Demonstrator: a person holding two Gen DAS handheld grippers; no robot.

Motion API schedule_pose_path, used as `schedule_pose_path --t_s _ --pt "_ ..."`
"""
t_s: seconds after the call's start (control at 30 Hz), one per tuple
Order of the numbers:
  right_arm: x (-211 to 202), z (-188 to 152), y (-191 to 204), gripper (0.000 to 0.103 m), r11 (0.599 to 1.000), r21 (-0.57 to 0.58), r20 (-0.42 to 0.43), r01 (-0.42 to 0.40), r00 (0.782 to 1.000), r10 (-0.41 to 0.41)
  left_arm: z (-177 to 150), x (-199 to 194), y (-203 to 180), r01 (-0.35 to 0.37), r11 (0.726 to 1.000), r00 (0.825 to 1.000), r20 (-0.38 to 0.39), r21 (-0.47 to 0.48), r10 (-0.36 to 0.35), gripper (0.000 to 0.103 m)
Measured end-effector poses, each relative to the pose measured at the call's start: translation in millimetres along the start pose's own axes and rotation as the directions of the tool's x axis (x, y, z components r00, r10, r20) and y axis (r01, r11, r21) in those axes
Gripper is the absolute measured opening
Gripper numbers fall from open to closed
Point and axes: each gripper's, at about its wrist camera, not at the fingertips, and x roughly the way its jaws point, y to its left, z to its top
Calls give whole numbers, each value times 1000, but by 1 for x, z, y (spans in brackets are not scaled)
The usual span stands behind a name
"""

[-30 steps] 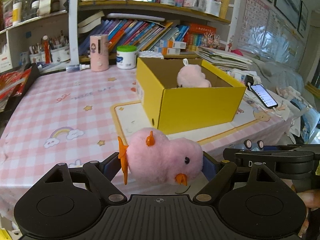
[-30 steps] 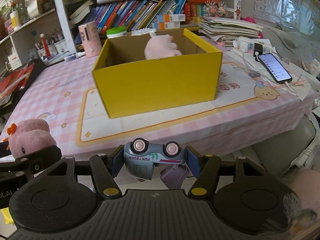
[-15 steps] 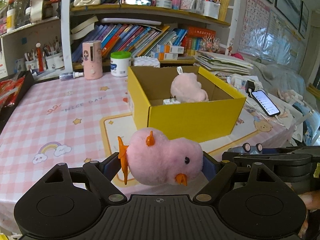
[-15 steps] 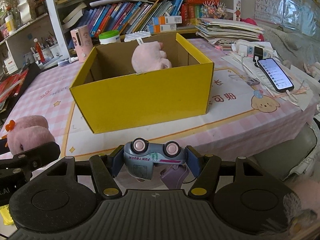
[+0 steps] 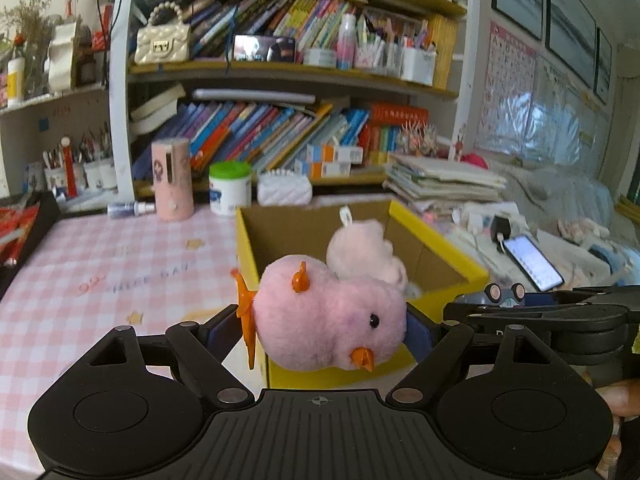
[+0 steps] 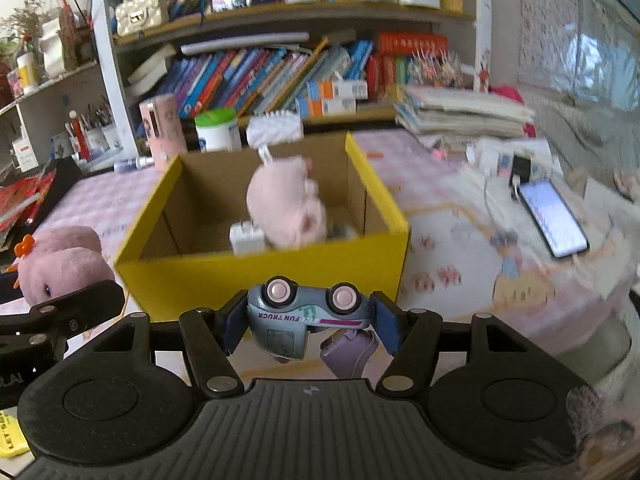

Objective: Organize objects
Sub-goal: 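Lift and carry the pink chick and grey truck with both tools to the yellow box, then lower the chick and truck into the yellow box and open both tools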

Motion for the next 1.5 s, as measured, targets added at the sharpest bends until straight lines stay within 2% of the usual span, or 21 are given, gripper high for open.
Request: schedule_pose_path --t_s 0.27,0.43,0.67,1.0,1.27,1.4,1.5 --pt "23 38 -18 62 997 -56 69 -44 996 47 21 28 -20 -47 998 998 49 51 44 84" --pt "45 59 -31 62 995 -68 89 -70 993 76 26 57 -31 -80 992 997 -1 94 81 84" --pt "82 71 -29 62 980 -125 1 -157 987 158 21 90 -36 -123 985 989 -73 119 132 84" --pt "128 66 -19 62 957 -148 -164 -248 961 223 13 115 -35 -160 977 972 -148 143 181 85" --pt "139 67 -18 62 947 -160 -196 -279 949 247 14 120 -27 -139 987 973 -171 82 152 91" --pt "144 68 -14 62 938 -169 -218 -303 940 264 12 119 -27 -153 985 972 -169 76 164 92" --pt "150 68 -16 62 941 -124 -249 -315 928 278 12 117 -27 -166 984 970 -167 71 176 92"
